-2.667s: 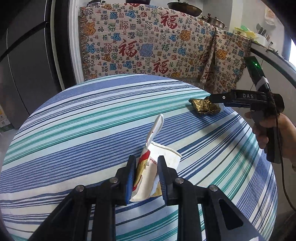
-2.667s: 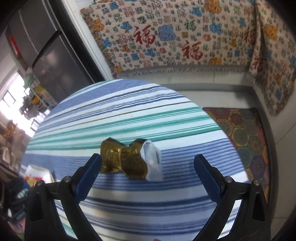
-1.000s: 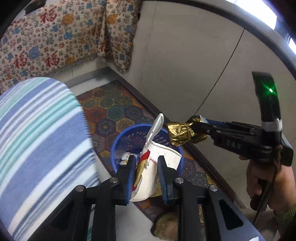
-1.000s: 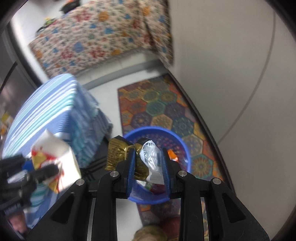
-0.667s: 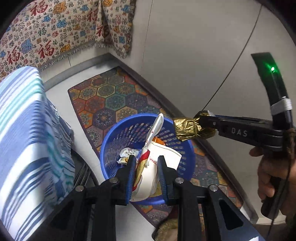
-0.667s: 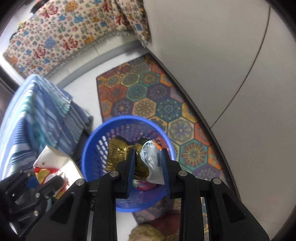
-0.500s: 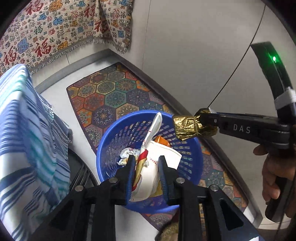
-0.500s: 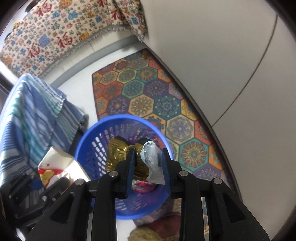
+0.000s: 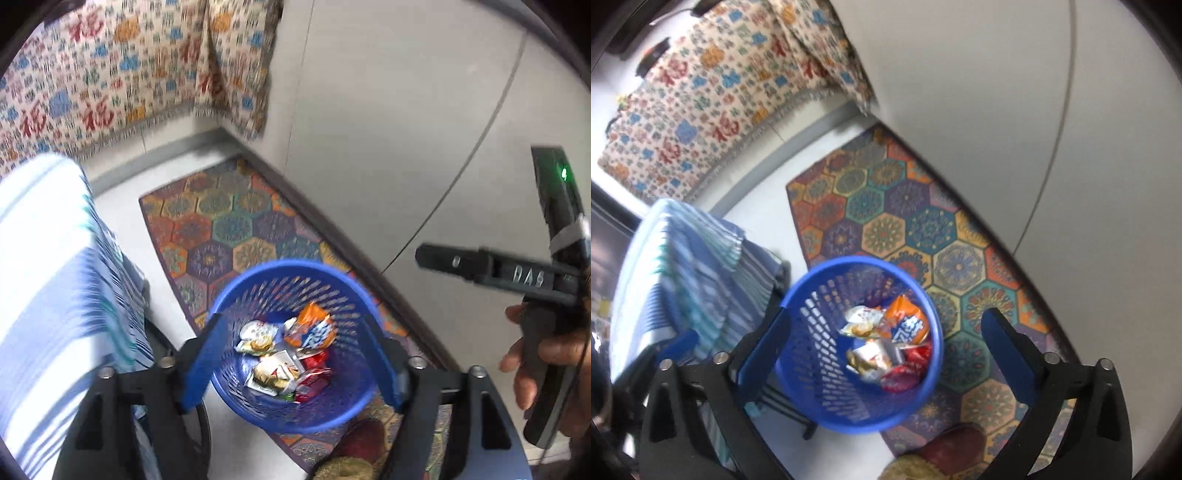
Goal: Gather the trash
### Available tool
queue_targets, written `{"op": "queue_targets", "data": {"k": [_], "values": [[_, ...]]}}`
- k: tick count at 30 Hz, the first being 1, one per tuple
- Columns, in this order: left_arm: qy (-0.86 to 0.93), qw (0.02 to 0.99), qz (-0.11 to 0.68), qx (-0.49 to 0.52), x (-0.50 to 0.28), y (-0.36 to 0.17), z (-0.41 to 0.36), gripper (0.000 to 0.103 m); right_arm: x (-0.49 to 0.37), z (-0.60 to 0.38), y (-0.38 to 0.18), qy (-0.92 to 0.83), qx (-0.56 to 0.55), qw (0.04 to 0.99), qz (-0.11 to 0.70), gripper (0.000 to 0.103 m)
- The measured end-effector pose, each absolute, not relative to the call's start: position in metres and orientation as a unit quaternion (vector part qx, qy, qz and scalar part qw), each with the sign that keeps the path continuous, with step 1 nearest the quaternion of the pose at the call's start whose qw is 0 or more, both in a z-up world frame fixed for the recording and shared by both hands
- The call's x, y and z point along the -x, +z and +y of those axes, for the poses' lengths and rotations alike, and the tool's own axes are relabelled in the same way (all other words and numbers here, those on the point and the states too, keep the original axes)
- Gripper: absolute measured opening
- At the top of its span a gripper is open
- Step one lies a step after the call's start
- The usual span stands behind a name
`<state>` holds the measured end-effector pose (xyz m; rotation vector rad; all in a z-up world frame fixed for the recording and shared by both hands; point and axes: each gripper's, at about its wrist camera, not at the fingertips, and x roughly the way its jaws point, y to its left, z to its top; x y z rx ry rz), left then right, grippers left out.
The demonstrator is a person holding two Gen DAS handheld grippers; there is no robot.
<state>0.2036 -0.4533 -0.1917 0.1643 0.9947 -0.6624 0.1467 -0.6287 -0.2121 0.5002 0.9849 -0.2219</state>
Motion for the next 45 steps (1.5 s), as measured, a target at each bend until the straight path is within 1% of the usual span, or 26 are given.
{"op": "queue_targets", "data": {"k": [1,2,4,5,7,9,14,16,20,28,45], "values": [[-0.317,0.824,0.463,-0.073,-0.197,-0.179,-0.45,0.085,-0.139,-0.623,-0.201,-0.104,-0.23,0.85,0.462,0.103],[-0.319,0.825,0.461,-0.073,-0.192,-0.17,-0.448,0.087,-0.131,-0.618,-0.191,-0.103,-0.221,0.854,0.46,0.103],[-0.316,0.822,0.466,-0.091,-0.177,-0.154,-0.445,0.096,-0.108,-0.604,-0.172,-0.113,-0.196,0.86,0.457,0.103],[-0.311,0.824,0.464,-0.096,-0.174,-0.151,-0.443,0.097,-0.096,-0.596,-0.165,-0.119,-0.181,0.861,0.46,0.103],[-0.294,0.836,0.45,-0.107,-0.157,-0.139,-0.436,0.097,-0.073,-0.583,-0.153,-0.144,-0.148,0.861,0.465,0.103],[-0.267,0.846,0.441,-0.137,-0.14,-0.13,-0.431,0.097,-0.049,-0.571,-0.14,-0.16,-0.132,0.868,0.451,0.103],[-0.209,0.871,0.409,-0.174,-0.103,-0.108,-0.419,0.097,-0.002,-0.545,-0.109,-0.161,-0.128,0.887,0.414,0.103],[-0.215,0.87,0.413,-0.162,-0.095,-0.099,-0.413,0.097,0.007,-0.537,-0.102,-0.149,-0.135,0.89,0.409,0.103],[-0.239,0.858,0.437,-0.127,-0.088,-0.085,-0.399,0.097,0.015,-0.531,-0.096,-0.134,-0.153,0.885,0.418,0.103],[-0.245,0.852,0.446,-0.126,-0.079,-0.074,-0.391,0.097,0.027,-0.513,-0.091,-0.143,-0.142,0.873,0.443,0.103],[-0.234,0.853,0.449,-0.123,-0.073,-0.068,-0.379,0.097,0.031,-0.5,-0.087,-0.135,-0.136,0.877,0.441,0.103]]}}
